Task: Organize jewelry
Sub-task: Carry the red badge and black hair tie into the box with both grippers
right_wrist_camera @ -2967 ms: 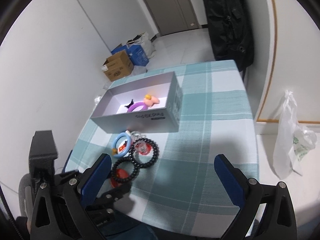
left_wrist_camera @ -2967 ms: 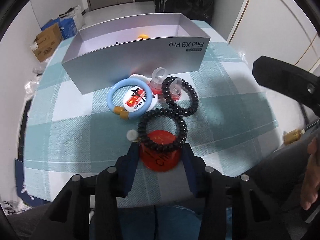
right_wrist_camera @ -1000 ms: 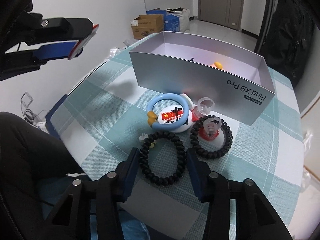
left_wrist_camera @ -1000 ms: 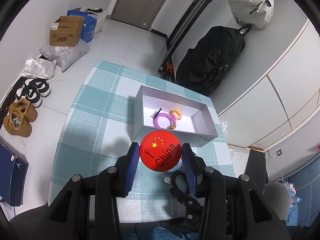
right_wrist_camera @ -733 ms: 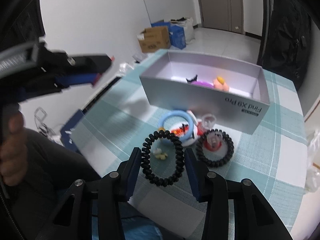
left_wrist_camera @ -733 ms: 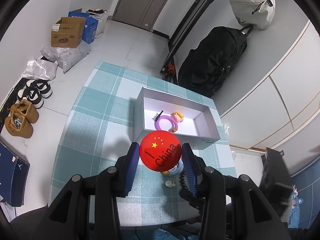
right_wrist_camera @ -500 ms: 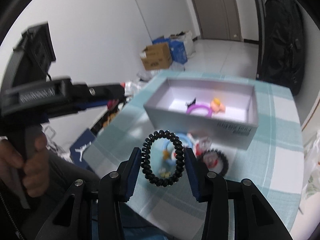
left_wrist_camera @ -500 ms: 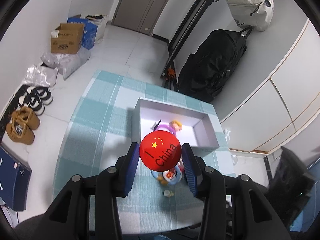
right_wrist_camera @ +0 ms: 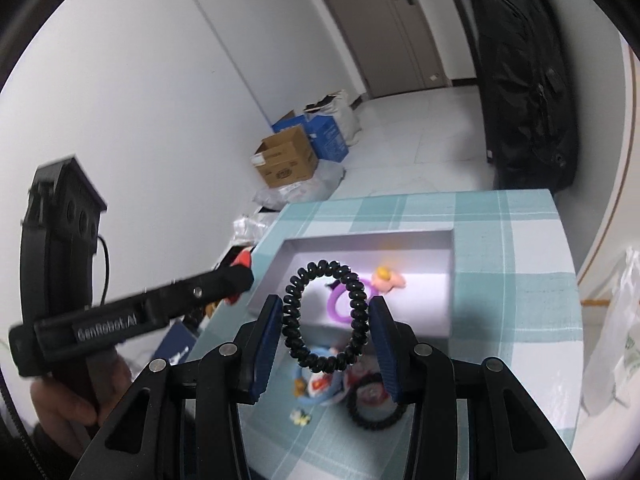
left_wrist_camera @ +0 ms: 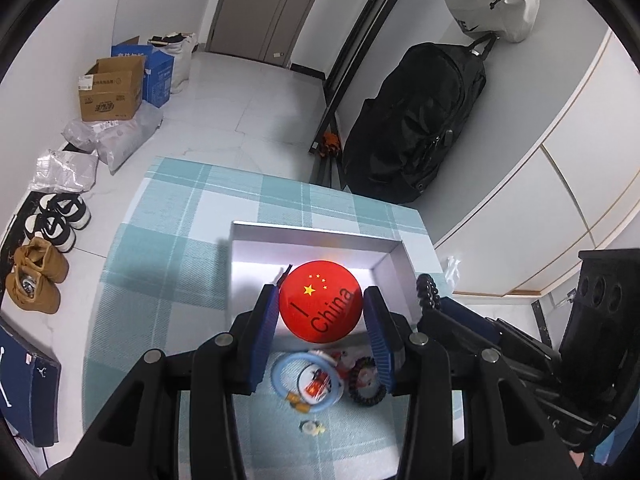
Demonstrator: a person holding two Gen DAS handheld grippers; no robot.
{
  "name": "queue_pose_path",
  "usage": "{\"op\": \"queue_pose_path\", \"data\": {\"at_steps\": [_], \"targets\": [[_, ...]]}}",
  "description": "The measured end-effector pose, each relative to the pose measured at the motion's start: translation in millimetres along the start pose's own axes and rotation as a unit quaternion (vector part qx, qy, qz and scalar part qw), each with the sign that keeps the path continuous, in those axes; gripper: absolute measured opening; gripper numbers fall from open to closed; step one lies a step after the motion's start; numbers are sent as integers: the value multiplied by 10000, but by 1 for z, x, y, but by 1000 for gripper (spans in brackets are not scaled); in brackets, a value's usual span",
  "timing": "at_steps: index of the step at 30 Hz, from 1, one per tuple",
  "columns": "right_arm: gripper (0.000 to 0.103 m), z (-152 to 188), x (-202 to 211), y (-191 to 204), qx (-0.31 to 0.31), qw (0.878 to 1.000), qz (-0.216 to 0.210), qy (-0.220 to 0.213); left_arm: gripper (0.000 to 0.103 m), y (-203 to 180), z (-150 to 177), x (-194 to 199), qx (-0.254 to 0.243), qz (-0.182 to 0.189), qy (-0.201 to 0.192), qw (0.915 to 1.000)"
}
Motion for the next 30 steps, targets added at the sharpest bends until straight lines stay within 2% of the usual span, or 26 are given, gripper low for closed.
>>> {"op": "queue_pose_path", "data": {"at_steps": [14,20,30], "targets": [[43,-29,-38,-21,-494,9982,-151,309,37,6,-22,-34,213,73,298,9993],[43,-32,-54,-35,-778,9953,-78,574,37,7,-26,-49,248,33,450,9987],[45,-31,-69,-44,-911,9923,-4,836,38,8,-27,-67,304,51,701,9971]]}}
Point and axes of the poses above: each gripper's, at about its wrist camera, not at the fingertips, and x roughly against the way its jaws point, y to its left, z to its underside, the point moved 1 cm from there along -x, roughly the way its jaws point, and after that the axes turned 13 degrees about z, right-handed, at the moved point
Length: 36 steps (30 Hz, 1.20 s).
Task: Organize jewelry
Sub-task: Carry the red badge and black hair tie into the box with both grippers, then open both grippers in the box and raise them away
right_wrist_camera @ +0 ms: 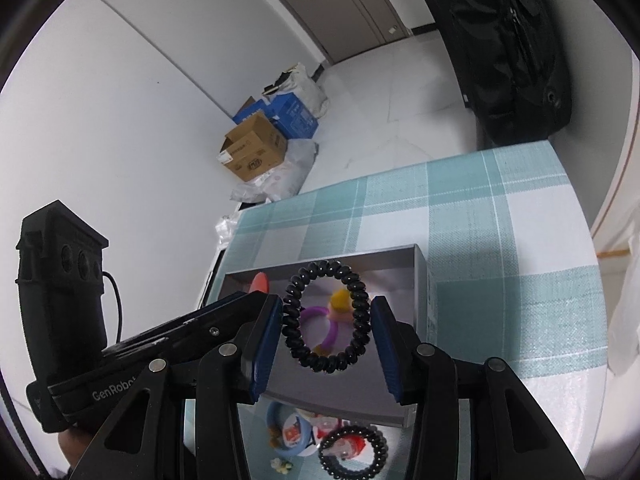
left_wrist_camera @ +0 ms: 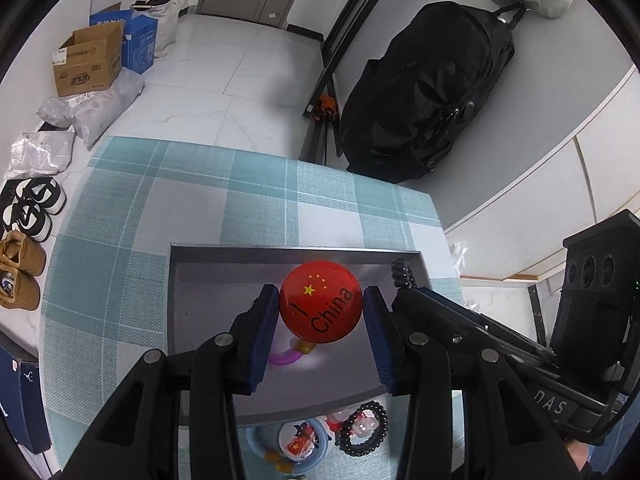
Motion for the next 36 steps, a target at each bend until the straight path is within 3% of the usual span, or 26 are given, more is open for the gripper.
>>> {"op": "queue_pose_path", "data": {"at_steps": [9,12,15,24,33,36], "targets": [[54,1,2,1,-58,10000,-26,-51,40,12,-4,-2,432,411,88,9982],[60,0,9,0,-64,9998,38,-199,65,17,-3,-4,700,605,165,9956],[66,-1,14,-3,-91,9995,57,-306,67,18,-3,3,782,806,-25,9937],[71,0,32,-5,-41,9979,-130,-628,68,9,0,18,344,568,-230,9975],[72,6,44,-6,137,9969,-35,-778,68,3,15,38,-126,233,-359,9990],[78,11,53,-4,233,9959,-42,-868,68,2,24,43,-275,80,-401,9988]]}}
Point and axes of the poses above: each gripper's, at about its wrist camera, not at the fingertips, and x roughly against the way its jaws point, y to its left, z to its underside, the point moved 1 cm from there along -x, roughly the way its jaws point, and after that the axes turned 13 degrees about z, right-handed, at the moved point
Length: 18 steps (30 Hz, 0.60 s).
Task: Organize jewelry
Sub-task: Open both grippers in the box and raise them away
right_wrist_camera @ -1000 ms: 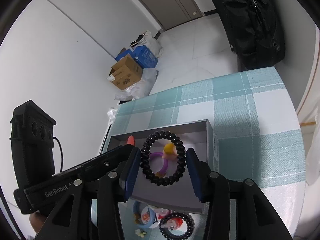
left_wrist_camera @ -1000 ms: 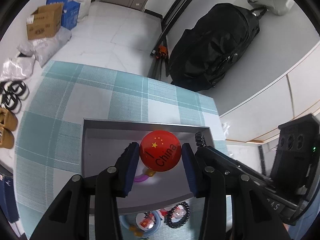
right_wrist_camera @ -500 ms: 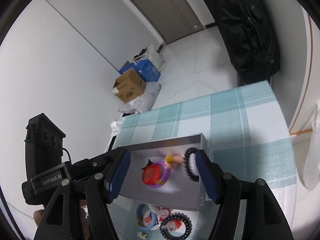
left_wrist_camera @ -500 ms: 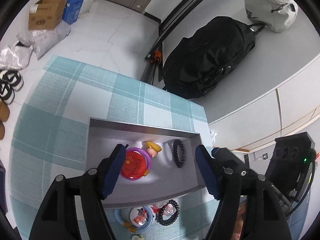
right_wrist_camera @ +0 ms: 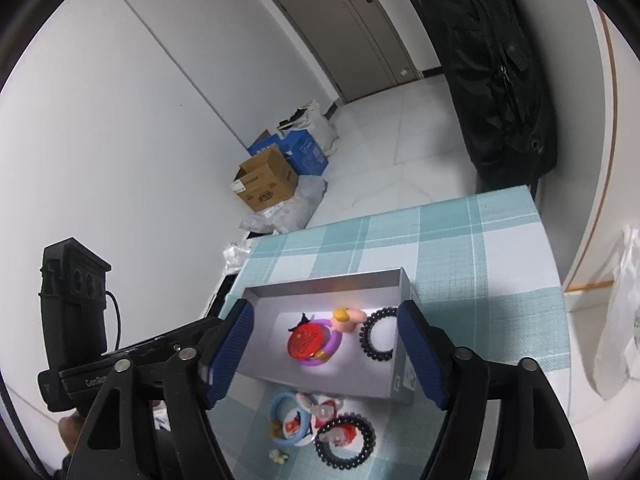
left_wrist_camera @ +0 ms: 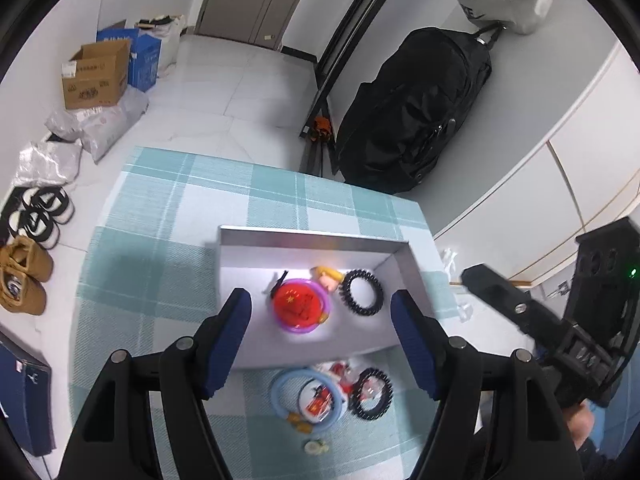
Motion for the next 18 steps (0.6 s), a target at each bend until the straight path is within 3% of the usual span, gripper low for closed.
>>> {"op": "queue_pose_path", "data": {"at_steps": [12,18], "targets": [[81,23,26,6,471,9985,163,-205,68,-1,39,13,65,-26,133,9999],[84,37,28,1,364,9993,127,-1,68,1,58,10,219,-7,352,9991]]}}
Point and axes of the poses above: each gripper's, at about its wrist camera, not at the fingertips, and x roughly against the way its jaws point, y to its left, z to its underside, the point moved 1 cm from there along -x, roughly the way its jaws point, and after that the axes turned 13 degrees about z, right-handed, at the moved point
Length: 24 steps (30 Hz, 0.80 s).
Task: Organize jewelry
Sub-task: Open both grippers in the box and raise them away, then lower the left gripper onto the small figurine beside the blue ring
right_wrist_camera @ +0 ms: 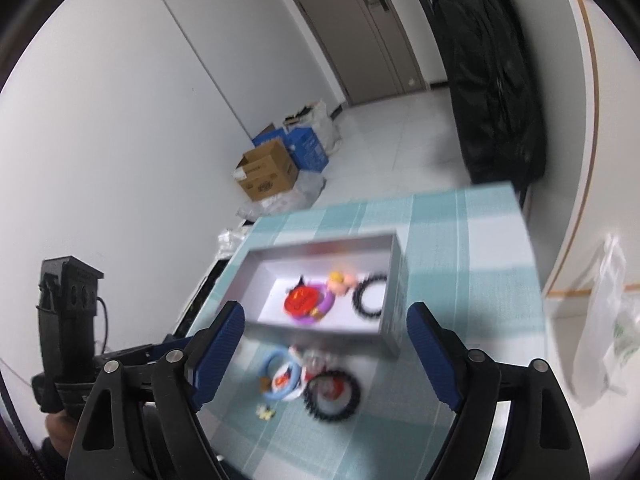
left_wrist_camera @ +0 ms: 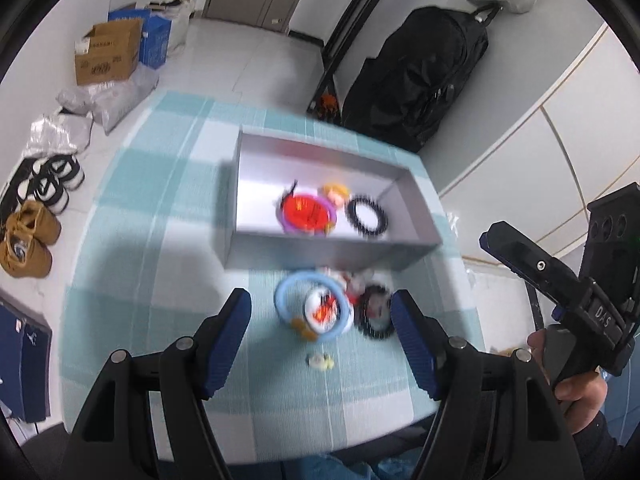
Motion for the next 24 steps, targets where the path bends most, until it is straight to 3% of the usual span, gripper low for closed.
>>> {"op": "queue_pose_path", "data": {"at_steps": [4,7,13,20,24], "targets": [[84,16,1,-1,-7,9996,-15,273,68,1,13,-11,-11,-90,332,9994],[84,25,1,0,121,9992,97,373,68,-2,20,-21,-246,-428,527,9974],[84,38,-1,-4,124,9980,239,572,68,-1,29,-37,-268,-726,819,9936],[84,43,-2,-7,243,9965,460,656,67,-6,31,-42,-535,-940,856,9904],[84,42,-1,-9,201,9967,454,644,55,-15,38,-47,-895,-1052,1013,9852]]}}
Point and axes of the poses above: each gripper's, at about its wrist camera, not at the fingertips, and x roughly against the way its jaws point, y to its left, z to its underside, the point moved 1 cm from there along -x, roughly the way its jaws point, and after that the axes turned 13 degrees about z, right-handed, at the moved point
